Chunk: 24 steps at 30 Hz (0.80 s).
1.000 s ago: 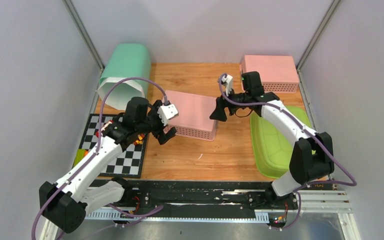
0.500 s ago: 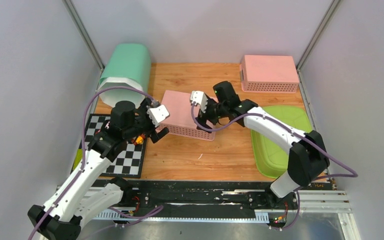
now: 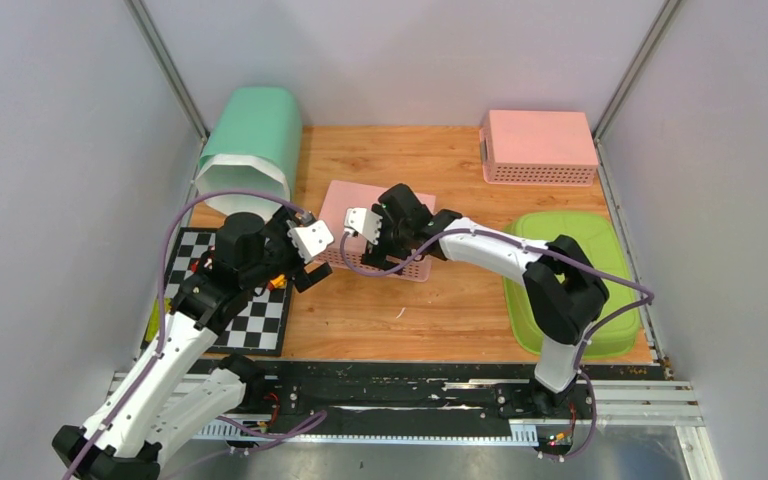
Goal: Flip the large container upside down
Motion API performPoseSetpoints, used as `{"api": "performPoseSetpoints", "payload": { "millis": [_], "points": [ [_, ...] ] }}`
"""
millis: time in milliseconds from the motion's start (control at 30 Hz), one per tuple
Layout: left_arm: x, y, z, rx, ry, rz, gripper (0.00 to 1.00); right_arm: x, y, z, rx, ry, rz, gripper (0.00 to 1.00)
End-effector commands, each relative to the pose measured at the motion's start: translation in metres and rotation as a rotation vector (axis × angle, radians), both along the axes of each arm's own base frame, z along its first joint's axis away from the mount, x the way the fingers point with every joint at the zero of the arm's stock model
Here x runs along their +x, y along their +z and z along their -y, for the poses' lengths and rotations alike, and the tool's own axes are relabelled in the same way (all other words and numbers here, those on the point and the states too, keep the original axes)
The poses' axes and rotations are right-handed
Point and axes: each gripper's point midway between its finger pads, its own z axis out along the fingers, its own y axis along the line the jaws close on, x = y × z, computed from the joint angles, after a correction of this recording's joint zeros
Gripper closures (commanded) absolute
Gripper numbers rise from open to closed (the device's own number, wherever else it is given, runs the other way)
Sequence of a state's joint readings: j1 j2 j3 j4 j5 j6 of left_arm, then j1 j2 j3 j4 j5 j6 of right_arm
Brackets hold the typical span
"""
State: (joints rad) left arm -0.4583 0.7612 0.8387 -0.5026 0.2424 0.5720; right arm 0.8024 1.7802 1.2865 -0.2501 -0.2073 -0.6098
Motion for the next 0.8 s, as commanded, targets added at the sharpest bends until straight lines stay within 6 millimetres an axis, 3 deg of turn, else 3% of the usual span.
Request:
{"api": "performPoseSetpoints", "payload": {
  "millis": [0,400,767],
  "points": [
    [0.0,-0.003,-0.002,-0.019,0.008,-0.003,0.0,0.019,-0.003,0.006,-0.075,-0.051,0.079,0.12],
    [0.0,-0.009,-0.001,-0.03,0.01,-0.017,0.0,0.041,-0.03,0.03,-0.16,-0.1,0.072,0.13],
    [0.0,-0.012,-0.001,-0.031,0.006,-0.022,0.0,0.078,-0.031,0.062,-0.17,-0.138,0.073,0.13]
  ]
}}
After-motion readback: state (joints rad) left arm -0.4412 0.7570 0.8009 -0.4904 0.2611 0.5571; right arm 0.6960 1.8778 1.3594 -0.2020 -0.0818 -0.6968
